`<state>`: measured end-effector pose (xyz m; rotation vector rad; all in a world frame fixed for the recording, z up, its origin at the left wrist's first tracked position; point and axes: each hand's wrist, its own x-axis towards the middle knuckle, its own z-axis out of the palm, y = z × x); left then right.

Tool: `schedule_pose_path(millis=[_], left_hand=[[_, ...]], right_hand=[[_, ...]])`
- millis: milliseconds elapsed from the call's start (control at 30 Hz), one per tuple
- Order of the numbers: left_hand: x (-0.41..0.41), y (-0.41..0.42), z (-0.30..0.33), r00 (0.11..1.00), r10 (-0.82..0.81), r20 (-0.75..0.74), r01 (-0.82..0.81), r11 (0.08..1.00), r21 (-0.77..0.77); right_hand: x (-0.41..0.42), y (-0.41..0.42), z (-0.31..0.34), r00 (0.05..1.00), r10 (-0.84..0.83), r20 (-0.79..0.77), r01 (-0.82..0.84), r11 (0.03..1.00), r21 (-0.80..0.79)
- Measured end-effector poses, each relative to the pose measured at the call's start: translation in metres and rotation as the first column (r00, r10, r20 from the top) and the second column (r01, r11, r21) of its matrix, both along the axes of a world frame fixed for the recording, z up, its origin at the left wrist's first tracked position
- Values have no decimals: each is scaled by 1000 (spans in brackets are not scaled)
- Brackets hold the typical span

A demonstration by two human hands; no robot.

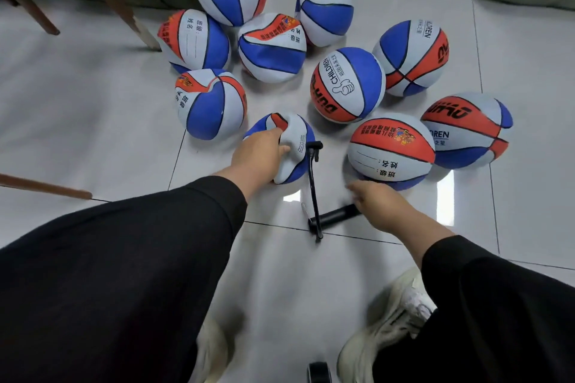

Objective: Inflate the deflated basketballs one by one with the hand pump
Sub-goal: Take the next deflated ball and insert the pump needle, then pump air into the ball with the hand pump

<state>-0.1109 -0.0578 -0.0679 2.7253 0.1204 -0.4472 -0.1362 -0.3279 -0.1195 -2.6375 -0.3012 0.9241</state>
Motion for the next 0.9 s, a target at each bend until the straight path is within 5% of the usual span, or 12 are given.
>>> schedule_pose_path(millis=[233, 433, 767, 900], left_hand=[[-1, -16, -6, 986, 84, 145, -88, 996, 24], [-9, -4, -12, 983, 134, 127, -134, 991, -8], [-27, -6, 4, 967, 147, 210, -132, 988, -81], [-52, -18, 34, 859, 419, 294, -360, 903, -235]], right_hand=[[-22, -5, -42, 972, 232, 29, -221, 951, -216], [-20, 3, -41, 950, 307, 64, -257, 879, -401], [-15, 18, 25, 956, 268, -123, -288, 937, -198], [-21, 29, 66, 986, 120, -118, -129, 989, -73]])
